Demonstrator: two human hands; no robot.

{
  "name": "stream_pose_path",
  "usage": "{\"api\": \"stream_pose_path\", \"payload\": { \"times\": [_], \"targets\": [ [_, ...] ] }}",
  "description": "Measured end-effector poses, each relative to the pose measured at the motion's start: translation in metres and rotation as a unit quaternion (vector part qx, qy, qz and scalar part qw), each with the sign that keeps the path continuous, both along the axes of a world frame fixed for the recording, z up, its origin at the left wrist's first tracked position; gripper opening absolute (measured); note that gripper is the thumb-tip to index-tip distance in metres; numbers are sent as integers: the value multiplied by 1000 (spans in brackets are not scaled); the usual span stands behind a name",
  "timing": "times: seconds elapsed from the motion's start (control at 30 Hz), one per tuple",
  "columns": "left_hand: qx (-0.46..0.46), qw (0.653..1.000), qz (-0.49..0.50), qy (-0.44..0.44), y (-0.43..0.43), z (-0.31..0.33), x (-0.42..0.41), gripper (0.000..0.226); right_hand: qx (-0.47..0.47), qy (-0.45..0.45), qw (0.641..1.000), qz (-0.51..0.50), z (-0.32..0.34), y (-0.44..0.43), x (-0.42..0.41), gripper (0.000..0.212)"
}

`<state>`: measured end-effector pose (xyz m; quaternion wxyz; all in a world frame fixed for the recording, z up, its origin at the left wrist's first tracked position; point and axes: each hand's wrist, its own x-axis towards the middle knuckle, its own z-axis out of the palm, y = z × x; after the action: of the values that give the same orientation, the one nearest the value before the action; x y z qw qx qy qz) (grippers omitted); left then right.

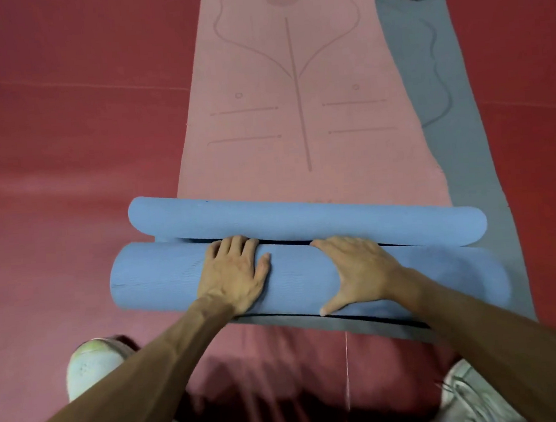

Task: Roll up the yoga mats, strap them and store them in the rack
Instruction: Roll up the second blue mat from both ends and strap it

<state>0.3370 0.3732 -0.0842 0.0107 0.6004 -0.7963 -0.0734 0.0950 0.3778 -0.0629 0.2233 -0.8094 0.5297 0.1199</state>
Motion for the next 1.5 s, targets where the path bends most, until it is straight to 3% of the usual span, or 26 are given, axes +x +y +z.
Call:
{"api": "stream_pose_path", "payload": {
  "times": [0.17,0.33,0.53,0.8,1.0,1.1,1.3,1.4,1.5],
  "targets": [
    [17,1000,13,3,-17,0,-4,64,-15,-15,1000,6,1,-10,-4,113],
    [-18,999,34,36,-24,-4,-5,52,-158,-37,987,3,-8,-10,-2,88],
    [-10,999,19,49,-35,1,-6,50,-182,-93,977,-64,-9,-22,-5,63],
    [9,991,32,128,-96,11,-14,27,-243,-64,949,-193,-11,-50,1,44],
    [20,990,33,135,-133,12,-21,24,-325,-22,938,-120,-11,-39,0,39],
    [16,989,15,144,-147,12,-21,25,-311,-10,946,-91,-14,-31,-4,54],
    [0,991,16,132,-152,11,-23,23,-210,39,976,-26,-14,-36,-15,127],
    [5,991,33,132,-142,16,-22,22,-174,62,982,-32,-12,-43,-17,138],
    [23,992,47,117,-115,19,-20,24,-130,62,989,-37,-5,-54,-15,133]
  ]
}}
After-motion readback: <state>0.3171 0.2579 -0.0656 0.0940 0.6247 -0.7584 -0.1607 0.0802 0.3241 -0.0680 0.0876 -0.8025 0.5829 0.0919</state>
